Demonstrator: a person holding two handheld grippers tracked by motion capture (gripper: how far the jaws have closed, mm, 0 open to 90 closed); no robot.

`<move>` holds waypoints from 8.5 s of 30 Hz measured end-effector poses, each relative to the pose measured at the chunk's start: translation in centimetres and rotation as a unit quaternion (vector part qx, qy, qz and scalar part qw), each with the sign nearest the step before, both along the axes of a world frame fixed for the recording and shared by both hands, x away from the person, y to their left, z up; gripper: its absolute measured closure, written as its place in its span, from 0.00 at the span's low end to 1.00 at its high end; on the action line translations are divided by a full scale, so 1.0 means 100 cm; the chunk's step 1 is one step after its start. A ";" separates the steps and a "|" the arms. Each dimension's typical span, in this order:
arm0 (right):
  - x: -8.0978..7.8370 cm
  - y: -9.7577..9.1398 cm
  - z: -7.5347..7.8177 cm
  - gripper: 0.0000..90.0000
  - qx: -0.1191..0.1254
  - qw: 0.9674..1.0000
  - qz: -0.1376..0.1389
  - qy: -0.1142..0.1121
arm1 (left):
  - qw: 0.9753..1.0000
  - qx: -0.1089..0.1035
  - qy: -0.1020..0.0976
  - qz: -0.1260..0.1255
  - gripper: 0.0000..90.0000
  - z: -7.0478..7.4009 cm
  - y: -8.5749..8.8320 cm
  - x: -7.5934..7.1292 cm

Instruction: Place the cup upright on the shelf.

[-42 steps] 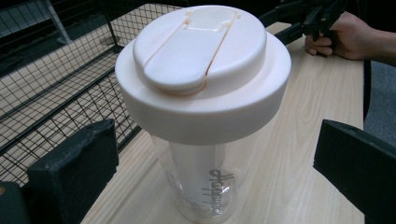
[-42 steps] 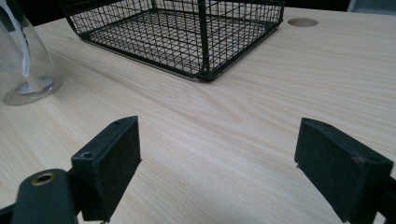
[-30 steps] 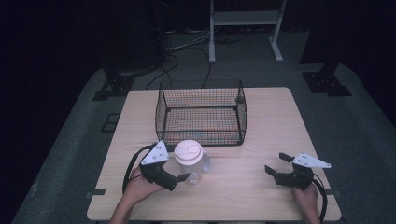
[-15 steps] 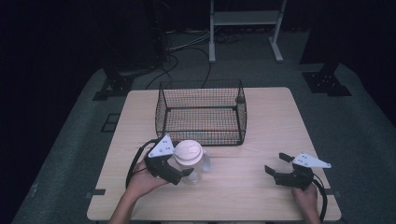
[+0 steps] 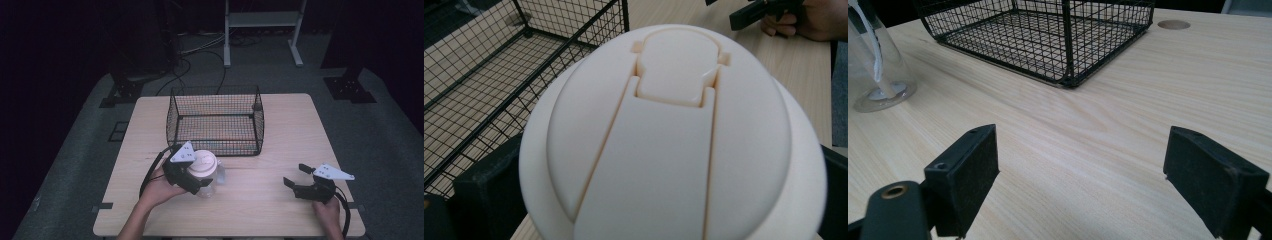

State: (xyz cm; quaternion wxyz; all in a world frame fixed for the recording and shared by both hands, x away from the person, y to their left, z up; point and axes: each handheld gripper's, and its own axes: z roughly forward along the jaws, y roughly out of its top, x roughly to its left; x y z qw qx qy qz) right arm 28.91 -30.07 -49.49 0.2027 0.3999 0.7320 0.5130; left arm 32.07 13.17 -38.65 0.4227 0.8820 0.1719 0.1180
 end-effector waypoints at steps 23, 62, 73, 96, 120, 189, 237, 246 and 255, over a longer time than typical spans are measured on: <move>0.000 0.000 0.000 0.15 -0.001 1.000 0.000 -0.002 | 0.999 0.037 0.023 -0.016 0.05 0.009 -0.009 0.007; 0.001 -0.002 0.000 0.15 0.007 1.000 -0.002 -0.005 | 0.997 0.054 0.022 -0.050 0.05 0.124 -0.054 0.066; 0.001 -0.002 0.000 0.15 0.009 1.000 -0.001 -0.007 | 0.997 0.062 0.031 -0.039 0.05 0.143 -0.060 0.090; 0.001 -0.003 0.001 0.15 0.019 1.000 -0.006 -0.009 | 0.996 0.068 0.054 0.008 0.05 0.140 -0.070 0.151; 0.001 -0.006 0.002 0.15 0.032 0.999 -0.012 -0.012 | 0.993 0.068 0.066 0.066 0.05 0.110 -0.072 0.191; 0.000 -0.007 0.001 0.15 0.028 0.999 0.012 -0.008 | 0.989 0.106 0.051 0.094 0.05 0.030 -0.082 0.190; 0.001 -0.002 0.000 0.15 0.004 1.000 0.003 -0.004 | 0.994 0.034 0.039 0.093 0.00 0.042 -0.010 0.144; 0.000 -0.002 0.001 0.15 0.005 1.000 0.001 -0.007 | 0.993 0.039 0.047 0.096 0.00 0.038 0.007 0.129; 0.000 -0.002 0.000 0.15 0.004 1.000 -0.002 -0.006 | 0.994 0.037 0.043 0.095 0.00 0.035 0.025 0.116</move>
